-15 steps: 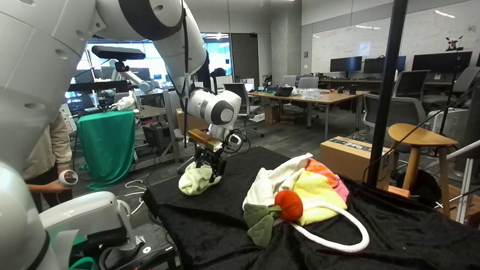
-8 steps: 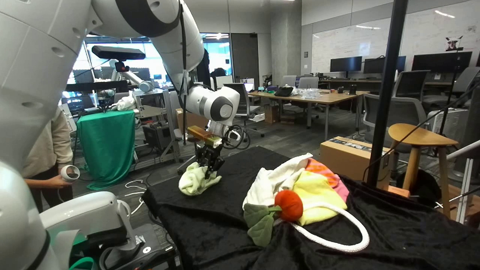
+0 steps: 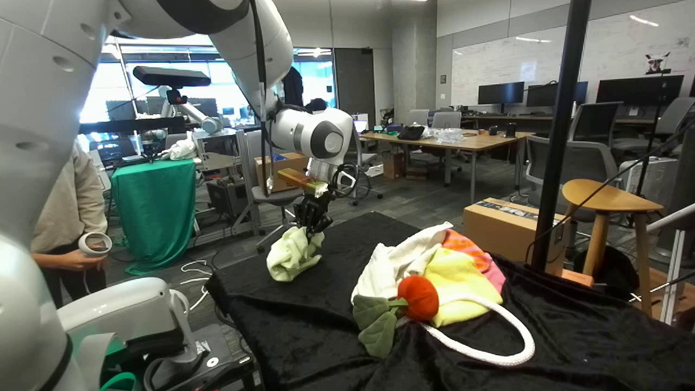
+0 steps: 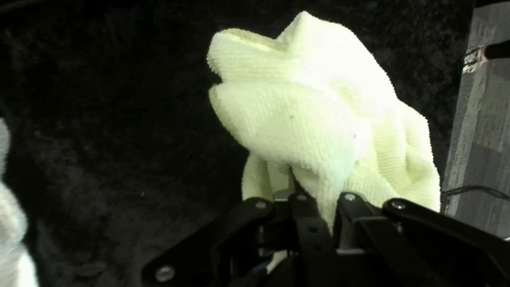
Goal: Pile the things on the table onto the pink shirt
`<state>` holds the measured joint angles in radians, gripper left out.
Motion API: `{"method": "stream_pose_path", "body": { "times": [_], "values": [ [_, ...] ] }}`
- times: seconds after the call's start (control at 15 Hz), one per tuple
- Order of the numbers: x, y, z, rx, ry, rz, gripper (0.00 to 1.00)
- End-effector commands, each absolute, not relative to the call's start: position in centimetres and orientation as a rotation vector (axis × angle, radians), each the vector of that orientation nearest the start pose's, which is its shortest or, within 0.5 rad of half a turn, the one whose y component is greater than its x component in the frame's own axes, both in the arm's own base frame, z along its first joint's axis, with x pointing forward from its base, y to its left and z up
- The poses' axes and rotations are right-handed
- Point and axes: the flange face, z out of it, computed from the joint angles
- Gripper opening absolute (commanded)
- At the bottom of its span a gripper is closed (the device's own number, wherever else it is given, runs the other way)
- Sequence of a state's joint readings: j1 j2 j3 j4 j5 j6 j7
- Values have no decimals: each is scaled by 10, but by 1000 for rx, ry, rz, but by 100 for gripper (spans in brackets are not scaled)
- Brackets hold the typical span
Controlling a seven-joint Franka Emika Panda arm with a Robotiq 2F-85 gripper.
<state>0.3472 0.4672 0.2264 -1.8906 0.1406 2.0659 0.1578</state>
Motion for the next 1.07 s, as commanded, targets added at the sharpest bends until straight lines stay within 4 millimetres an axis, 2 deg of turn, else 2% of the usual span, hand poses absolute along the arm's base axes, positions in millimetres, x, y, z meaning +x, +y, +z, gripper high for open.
{"method": "stream_pose_path", "body": {
  "times": [0.0, 0.2, 0.47, 0.8, 1.0],
  "values": [
    [526, 287, 295, -3036, -287, 388, 10],
    [547, 244, 332, -3086, -55, 267, 9],
    [565, 185, 377, -3104, 270, 132, 10],
    [571, 110, 430, -3034, 671, 3, 10],
    [569, 74, 451, -2982, 847, -40, 9]
  ]
}}
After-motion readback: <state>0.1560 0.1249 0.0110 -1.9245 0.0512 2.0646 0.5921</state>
